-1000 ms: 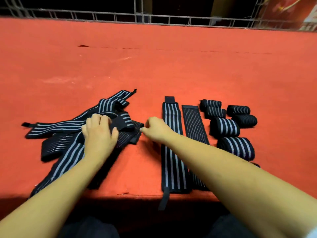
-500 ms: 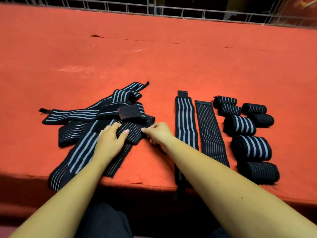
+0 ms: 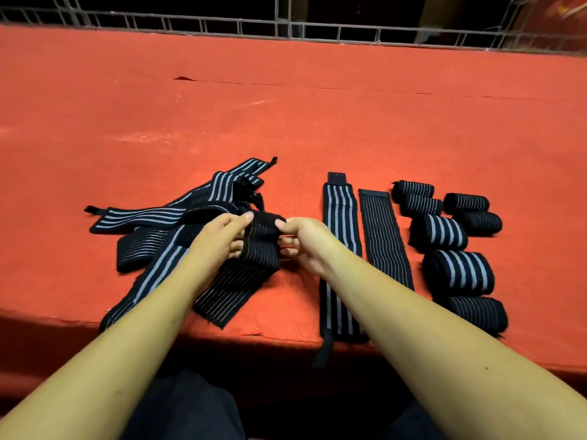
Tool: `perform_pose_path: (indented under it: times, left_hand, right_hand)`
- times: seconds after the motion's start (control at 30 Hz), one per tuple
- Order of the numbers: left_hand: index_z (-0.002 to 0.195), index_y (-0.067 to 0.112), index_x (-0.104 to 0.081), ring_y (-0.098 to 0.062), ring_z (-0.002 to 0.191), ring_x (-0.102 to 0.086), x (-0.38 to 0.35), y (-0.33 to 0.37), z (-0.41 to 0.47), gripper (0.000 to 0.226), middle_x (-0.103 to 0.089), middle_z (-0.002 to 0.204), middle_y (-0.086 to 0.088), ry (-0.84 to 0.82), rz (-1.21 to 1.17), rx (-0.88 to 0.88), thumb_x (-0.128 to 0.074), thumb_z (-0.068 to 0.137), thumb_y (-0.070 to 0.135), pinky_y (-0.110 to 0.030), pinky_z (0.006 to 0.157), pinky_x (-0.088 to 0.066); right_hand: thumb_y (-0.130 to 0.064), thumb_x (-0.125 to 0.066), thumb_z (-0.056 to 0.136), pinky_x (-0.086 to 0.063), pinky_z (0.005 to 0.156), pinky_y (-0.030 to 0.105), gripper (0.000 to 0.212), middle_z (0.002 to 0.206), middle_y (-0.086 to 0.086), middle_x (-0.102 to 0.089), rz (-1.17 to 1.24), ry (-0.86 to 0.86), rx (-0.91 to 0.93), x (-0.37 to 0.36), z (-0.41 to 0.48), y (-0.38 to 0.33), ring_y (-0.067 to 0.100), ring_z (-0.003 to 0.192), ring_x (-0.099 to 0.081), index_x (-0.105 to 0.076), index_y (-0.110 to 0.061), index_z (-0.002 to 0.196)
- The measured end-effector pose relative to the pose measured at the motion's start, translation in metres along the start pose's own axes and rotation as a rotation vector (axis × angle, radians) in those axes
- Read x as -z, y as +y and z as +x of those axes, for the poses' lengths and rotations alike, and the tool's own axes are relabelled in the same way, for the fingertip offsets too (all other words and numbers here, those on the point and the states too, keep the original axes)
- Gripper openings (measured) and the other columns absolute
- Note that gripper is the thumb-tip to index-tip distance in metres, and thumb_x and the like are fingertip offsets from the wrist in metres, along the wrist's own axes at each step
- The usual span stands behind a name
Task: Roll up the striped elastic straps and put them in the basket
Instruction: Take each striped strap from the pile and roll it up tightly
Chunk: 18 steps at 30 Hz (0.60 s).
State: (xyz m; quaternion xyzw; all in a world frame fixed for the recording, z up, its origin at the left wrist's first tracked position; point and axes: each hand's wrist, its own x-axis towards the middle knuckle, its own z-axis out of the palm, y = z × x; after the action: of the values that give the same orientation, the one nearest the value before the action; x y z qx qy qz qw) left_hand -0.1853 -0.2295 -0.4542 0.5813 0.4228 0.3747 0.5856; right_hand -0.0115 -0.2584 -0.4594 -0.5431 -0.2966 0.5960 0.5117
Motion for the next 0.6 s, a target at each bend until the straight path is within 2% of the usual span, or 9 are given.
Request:
perform_pose_path:
  times: [0.07, 0.13, 0.2, 0.27, 0.3, 0.37, 0.43, 0.5, 0.6]
  left_hand:
    - [0.094, 0.018, -0.059, -0.022, 0.063, -0.049, -0.006, 0.007, 0.001, 0.044, -0.053, 0.084, -0.01, -0.042, -0.069, 0.073, -0.069, 0.077, 0.056, -0.027, 0.053, -0.034]
    - [0.081, 0.015, -0.061, -0.014, 0.05, -0.052, -0.012, 0.011, 0.001, 0.025, -0.059, 0.069, -0.006, -0.026, -0.033, 0.057, -0.061, 0.094, 0.036, -0.023, 0.047, -0.035]
    - [0.083, 0.013, -0.069, -0.021, 0.063, -0.061, -0.014, 0.012, 0.006, 0.022, -0.069, 0.076, -0.014, -0.013, 0.003, 0.024, -0.057, 0.099, 0.021, -0.031, 0.059, -0.047]
    - [0.097, 0.01, -0.073, -0.03, 0.082, -0.065, -0.016, 0.015, 0.007, 0.019, -0.072, 0.097, -0.024, -0.034, 0.022, -0.01, -0.059, 0.098, 0.022, -0.043, 0.079, -0.05]
    - [0.099, 0.011, -0.073, -0.031, 0.085, -0.064, -0.018, 0.018, 0.008, 0.019, -0.072, 0.1, -0.023, -0.035, 0.029, -0.019, -0.06, 0.097, 0.024, -0.045, 0.082, -0.05]
    - [0.099, 0.01, -0.07, -0.029, 0.083, -0.062, -0.024, 0.023, 0.01, 0.02, -0.071, 0.095, -0.018, -0.023, 0.026, -0.026, -0.06, 0.097, 0.026, -0.042, 0.078, -0.048]
    - [0.095, 0.008, -0.067, -0.024, 0.076, -0.064, -0.031, 0.029, 0.01, 0.018, -0.07, 0.088, -0.012, -0.031, -0.009, -0.05, -0.056, 0.1, 0.022, -0.031, 0.07, -0.05]
    - [0.097, 0.009, -0.065, -0.017, 0.073, -0.065, -0.038, 0.037, 0.009, 0.018, -0.071, 0.086, -0.008, -0.035, -0.075, -0.062, -0.05, 0.103, 0.016, -0.026, 0.062, -0.051]
    - [0.117, 0.002, -0.062, -0.026, 0.09, -0.065, -0.042, 0.042, 0.012, 0.024, -0.07, 0.109, -0.02, -0.016, -0.17, -0.047, -0.047, 0.104, 0.016, -0.037, 0.077, -0.052]
  right_hand:
    - [-0.008, -0.056, 0.095, -0.036, 0.058, 0.023, 0.025, 0.069, 0.001, -0.051, -0.084, -0.043, 0.076, 0.004, -0.008, -0.005, 0.009, 0.059, -0.047, -0.053, -0.015, 0.072]
    - [-0.007, -0.057, 0.095, -0.038, 0.06, 0.025, 0.029, 0.069, 0.004, -0.05, -0.193, -0.058, 0.141, 0.009, -0.013, -0.011, 0.012, 0.063, -0.047, -0.048, -0.016, 0.068]
    - [-0.008, -0.058, 0.095, -0.04, 0.063, 0.027, 0.032, 0.07, 0.004, -0.056, -0.286, -0.042, 0.197, 0.015, -0.018, -0.016, 0.014, 0.065, -0.052, -0.047, -0.016, 0.066]
    - [-0.009, -0.056, 0.096, -0.042, 0.069, 0.032, 0.032, 0.07, 0.004, -0.06, -0.317, -0.021, 0.235, 0.021, -0.02, -0.021, 0.016, 0.067, -0.057, -0.047, -0.015, 0.066]
    - [-0.01, -0.056, 0.097, -0.043, 0.071, 0.034, 0.032, 0.071, 0.004, -0.062, -0.328, -0.012, 0.251, 0.024, -0.023, -0.024, 0.017, 0.069, -0.059, -0.047, -0.016, 0.067]
    - [-0.013, -0.056, 0.098, -0.047, 0.074, 0.037, 0.03, 0.076, 0.003, -0.065, -0.332, -0.02, 0.28, 0.029, -0.028, -0.031, 0.018, 0.078, -0.062, -0.05, -0.016, 0.069]
    - [-0.014, -0.056, 0.098, -0.053, 0.083, 0.042, 0.024, 0.082, 0.003, -0.066, -0.215, -0.049, 0.294, 0.033, -0.032, -0.037, 0.019, 0.087, -0.062, -0.057, -0.014, 0.074]
    - [-0.017, -0.054, 0.1, -0.053, 0.093, 0.045, 0.017, 0.095, 0.006, -0.068, -0.113, -0.049, 0.282, 0.036, -0.032, -0.042, 0.02, 0.096, -0.063, -0.067, -0.008, 0.092]
    - [-0.018, -0.059, 0.098, -0.055, 0.092, 0.042, 0.019, 0.109, 0.008, -0.07, -0.167, -0.04, 0.234, 0.043, -0.034, -0.048, 0.025, 0.097, -0.063, -0.07, -0.009, 0.11]
